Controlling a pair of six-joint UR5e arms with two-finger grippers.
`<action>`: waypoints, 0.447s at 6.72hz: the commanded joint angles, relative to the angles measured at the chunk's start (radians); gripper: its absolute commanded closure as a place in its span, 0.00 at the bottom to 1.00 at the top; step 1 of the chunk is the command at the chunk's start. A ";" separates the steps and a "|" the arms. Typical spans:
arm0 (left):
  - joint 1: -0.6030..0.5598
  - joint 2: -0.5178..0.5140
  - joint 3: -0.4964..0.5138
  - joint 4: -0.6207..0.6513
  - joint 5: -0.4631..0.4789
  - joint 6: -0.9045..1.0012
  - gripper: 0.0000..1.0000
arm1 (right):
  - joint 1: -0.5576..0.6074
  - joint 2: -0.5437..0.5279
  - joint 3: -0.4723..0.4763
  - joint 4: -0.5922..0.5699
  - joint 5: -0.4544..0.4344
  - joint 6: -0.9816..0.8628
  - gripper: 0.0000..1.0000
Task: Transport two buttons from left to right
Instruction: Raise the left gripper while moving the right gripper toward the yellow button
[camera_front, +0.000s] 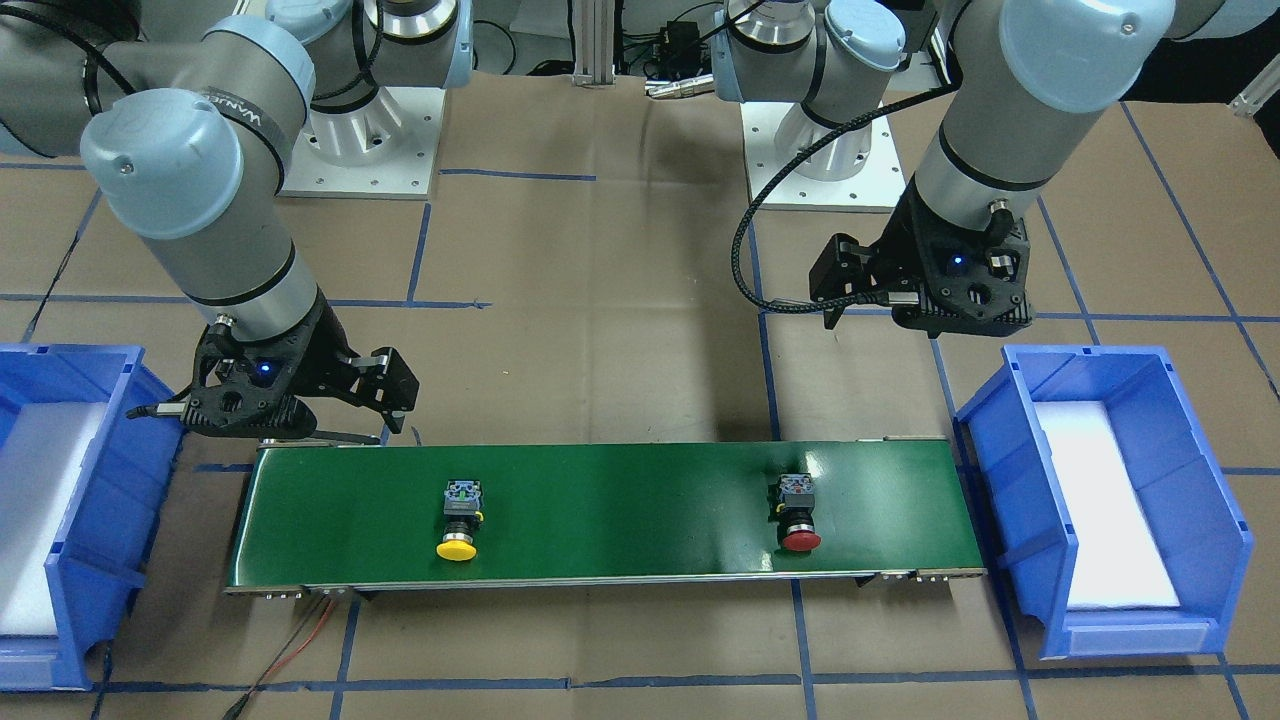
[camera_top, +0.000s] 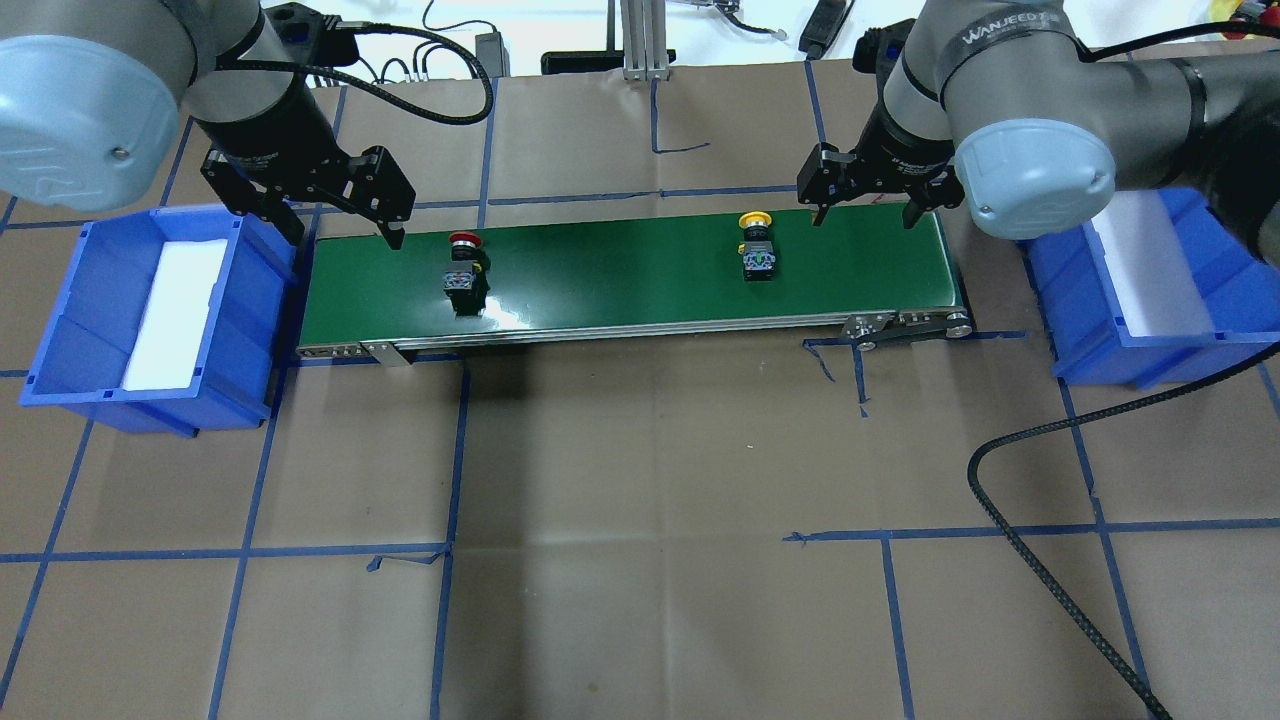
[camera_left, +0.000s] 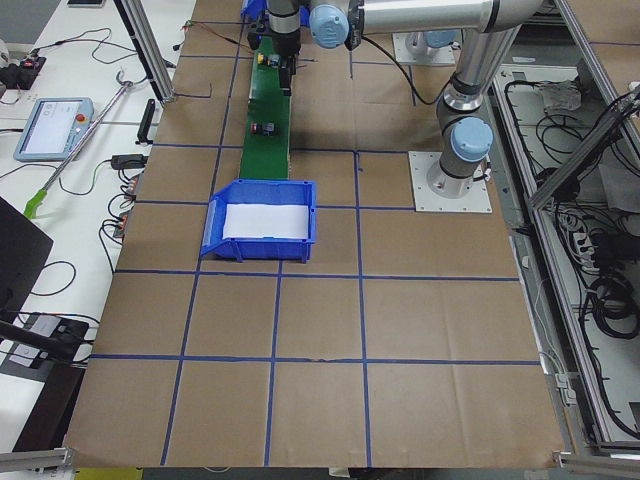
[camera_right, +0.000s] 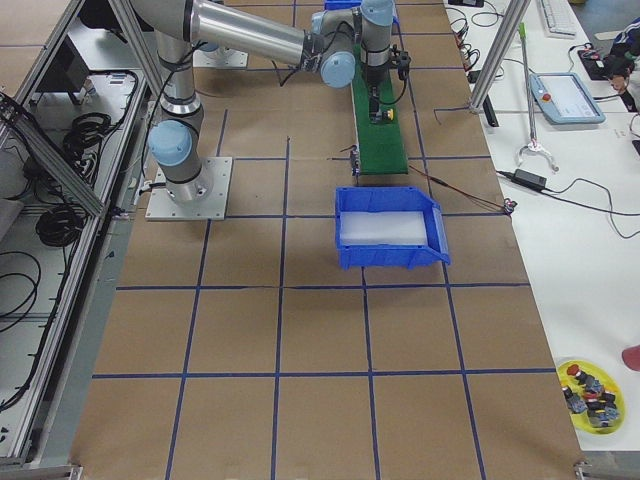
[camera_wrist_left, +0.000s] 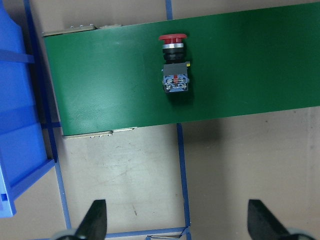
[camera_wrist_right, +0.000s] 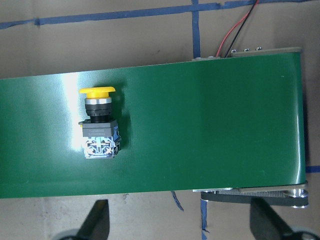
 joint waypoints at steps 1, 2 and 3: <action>0.000 0.000 0.004 0.000 0.000 -0.013 0.00 | 0.000 0.041 -0.003 -0.020 0.002 0.004 0.00; 0.000 0.000 0.004 0.000 0.000 -0.015 0.00 | 0.001 0.057 -0.001 -0.050 0.002 0.004 0.00; 0.000 -0.001 0.006 0.000 0.000 -0.015 0.00 | 0.001 0.083 -0.003 -0.058 0.004 0.004 0.00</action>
